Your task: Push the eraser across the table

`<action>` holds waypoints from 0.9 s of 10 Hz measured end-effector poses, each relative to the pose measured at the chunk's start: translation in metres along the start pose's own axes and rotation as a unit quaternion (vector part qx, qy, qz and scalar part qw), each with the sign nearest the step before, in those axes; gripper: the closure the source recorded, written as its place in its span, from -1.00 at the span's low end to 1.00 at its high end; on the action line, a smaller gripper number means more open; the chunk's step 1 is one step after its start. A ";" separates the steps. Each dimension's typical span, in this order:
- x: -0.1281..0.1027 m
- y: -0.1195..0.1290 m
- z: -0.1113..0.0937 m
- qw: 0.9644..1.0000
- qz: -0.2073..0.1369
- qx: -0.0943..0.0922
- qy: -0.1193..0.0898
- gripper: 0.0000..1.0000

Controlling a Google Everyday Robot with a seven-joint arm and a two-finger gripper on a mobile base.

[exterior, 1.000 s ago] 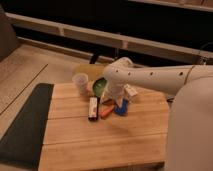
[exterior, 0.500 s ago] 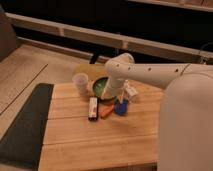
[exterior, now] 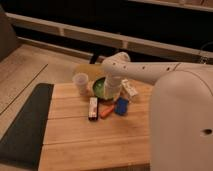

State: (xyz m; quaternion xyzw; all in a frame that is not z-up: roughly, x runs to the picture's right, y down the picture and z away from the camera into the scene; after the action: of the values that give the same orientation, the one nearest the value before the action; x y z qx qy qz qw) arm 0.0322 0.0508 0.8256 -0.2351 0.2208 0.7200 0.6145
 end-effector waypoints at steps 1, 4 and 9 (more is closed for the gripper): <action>-0.001 0.001 0.000 1.000 -0.002 0.001 0.000 0.71; -0.002 0.009 0.002 1.000 -0.011 0.004 -0.002 1.00; 0.002 0.012 0.020 1.000 -0.014 0.012 0.002 1.00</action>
State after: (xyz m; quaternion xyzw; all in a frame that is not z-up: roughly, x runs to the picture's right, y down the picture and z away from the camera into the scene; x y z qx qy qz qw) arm 0.0183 0.0629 0.8405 -0.2319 0.2274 0.7082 0.6268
